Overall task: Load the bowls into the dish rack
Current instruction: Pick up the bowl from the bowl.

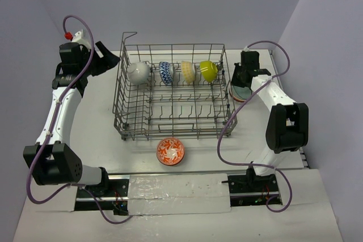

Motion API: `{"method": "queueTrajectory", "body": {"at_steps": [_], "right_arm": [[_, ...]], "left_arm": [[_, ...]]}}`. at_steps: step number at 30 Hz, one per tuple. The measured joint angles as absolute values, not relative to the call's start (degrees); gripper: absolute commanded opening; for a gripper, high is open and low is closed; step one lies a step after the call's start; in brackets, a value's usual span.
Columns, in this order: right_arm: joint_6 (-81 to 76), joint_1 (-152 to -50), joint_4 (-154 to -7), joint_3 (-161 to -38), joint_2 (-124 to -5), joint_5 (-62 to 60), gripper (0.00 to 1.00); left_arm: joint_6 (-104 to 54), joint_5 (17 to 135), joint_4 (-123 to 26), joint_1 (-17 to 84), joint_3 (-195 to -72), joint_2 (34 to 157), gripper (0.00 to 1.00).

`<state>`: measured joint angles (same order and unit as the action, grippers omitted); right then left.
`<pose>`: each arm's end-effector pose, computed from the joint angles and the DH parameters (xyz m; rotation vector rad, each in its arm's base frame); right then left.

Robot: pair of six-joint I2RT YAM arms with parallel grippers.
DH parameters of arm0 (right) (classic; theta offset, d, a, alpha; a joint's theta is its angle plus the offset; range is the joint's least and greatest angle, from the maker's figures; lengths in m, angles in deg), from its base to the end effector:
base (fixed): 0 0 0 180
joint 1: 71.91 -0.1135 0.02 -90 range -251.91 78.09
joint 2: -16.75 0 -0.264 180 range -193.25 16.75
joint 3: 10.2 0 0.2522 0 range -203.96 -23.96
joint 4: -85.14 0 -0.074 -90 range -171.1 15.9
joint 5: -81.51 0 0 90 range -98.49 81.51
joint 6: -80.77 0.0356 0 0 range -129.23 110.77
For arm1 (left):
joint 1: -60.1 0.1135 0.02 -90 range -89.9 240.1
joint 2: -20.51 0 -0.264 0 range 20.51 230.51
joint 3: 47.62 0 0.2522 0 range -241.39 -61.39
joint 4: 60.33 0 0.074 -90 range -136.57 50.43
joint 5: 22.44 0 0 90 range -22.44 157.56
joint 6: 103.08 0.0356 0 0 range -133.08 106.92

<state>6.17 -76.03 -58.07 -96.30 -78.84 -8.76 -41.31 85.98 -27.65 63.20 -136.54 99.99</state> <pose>0.3693 0.0264 0.2555 0.2366 2.3724 0.1566 0.3198 0.0061 0.3719 -0.3330 1.9760 -0.6009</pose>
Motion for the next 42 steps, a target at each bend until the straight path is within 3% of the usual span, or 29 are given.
{"method": "queueTrajectory", "body": {"at_steps": [10,42], "right_arm": [[6.08,-76.4,-57.66,-96.32,-78.84,-9.79,0.0],[5.84,-77.62,-51.87,-97.81,-73.36,-10.01,0.0]], "left_arm": [[-41.44,86.48,-28.33,63.37,-136.21,99.99,0.77],[-41.48,87.24,-28.35,63.42,-135.86,99.99,0.88]]}}
